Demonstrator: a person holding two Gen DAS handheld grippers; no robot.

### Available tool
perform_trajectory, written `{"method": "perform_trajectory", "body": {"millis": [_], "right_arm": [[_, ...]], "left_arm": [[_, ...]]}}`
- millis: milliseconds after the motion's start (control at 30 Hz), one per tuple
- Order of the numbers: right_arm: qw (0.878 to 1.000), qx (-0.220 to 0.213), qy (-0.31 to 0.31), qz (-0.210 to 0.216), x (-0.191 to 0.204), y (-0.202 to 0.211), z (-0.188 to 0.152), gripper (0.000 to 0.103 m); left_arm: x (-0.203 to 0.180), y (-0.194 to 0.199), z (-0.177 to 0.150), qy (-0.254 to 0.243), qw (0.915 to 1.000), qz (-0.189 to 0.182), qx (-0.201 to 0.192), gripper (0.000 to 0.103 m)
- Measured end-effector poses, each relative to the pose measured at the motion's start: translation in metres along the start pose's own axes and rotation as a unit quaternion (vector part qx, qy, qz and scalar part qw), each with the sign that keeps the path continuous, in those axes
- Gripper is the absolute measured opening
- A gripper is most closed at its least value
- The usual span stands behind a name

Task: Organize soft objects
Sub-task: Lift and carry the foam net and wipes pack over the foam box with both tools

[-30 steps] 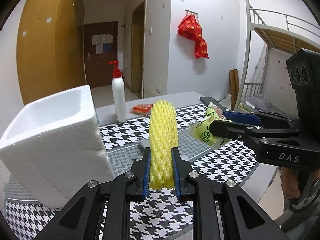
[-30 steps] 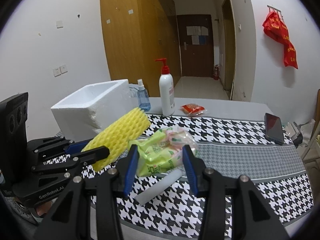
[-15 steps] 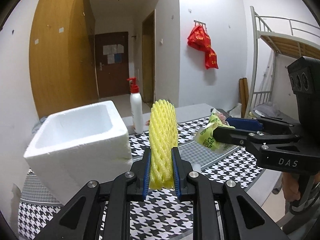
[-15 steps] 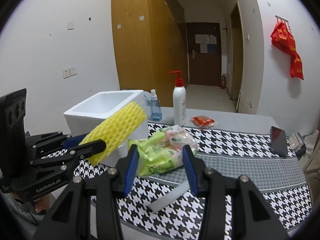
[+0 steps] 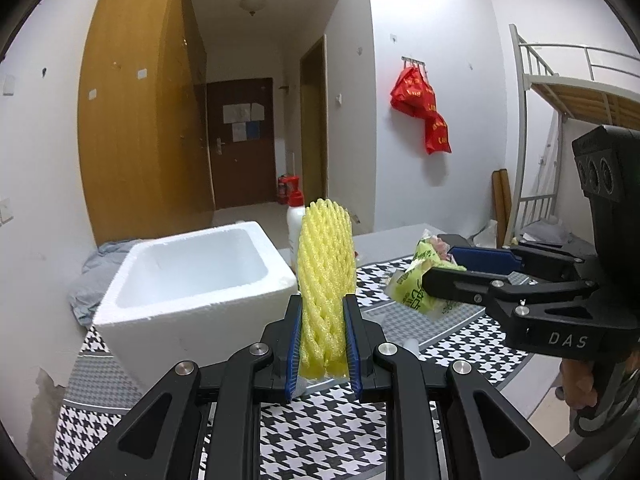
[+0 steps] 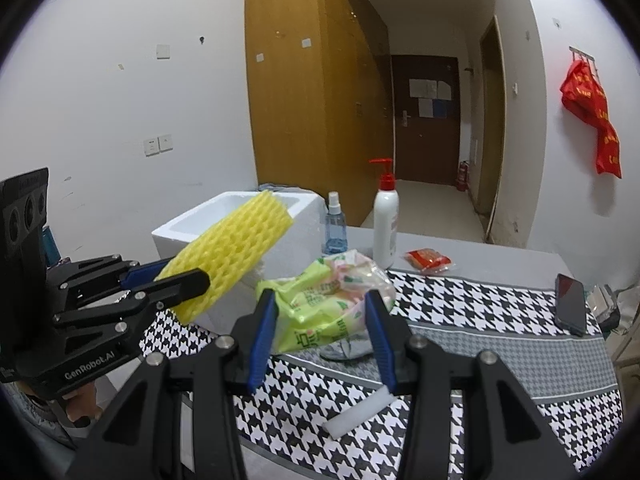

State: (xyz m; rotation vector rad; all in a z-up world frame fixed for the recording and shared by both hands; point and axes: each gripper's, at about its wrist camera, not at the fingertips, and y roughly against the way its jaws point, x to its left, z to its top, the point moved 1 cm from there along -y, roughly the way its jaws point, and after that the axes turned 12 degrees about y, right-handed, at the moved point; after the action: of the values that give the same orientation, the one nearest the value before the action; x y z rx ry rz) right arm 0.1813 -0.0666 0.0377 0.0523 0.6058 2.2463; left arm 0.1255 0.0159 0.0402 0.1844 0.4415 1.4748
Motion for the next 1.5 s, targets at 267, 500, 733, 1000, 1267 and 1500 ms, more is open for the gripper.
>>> {"method": "perform_trajectory", "body": {"millis": [267,500,733,1000,1267,1500], "right_arm": [[1.0,-0.011,0.015,0.014,0.013,-0.003,0.01,0.049],[0.999,-0.019,0.025,0.028,0.025,-0.007,0.019,0.049],[0.998,-0.022,0.036,0.037,0.035,-0.01,0.025,0.049],[0.997,-0.027,0.048,0.046,0.045,-0.015,0.033,0.049],[0.996,-0.026,0.055,0.058,0.055,-0.027,0.039,0.049],[0.996,-0.028,0.056,0.066,0.06,-0.036,0.045,0.049]], "left_arm": [[0.016,0.014,0.0,0.007,0.9997,0.017,-0.014,0.021],[0.023,0.023,0.001,0.011,0.9991,0.032,-0.025,0.021],[0.03,0.031,0.003,0.017,0.9982,0.047,-0.034,0.021],[0.043,0.036,0.005,0.03,0.9968,0.062,-0.042,0.021],[0.054,0.037,0.006,0.04,0.9957,0.072,-0.041,0.021],[0.062,0.036,0.009,0.045,0.9955,0.074,-0.038,0.021]]}}
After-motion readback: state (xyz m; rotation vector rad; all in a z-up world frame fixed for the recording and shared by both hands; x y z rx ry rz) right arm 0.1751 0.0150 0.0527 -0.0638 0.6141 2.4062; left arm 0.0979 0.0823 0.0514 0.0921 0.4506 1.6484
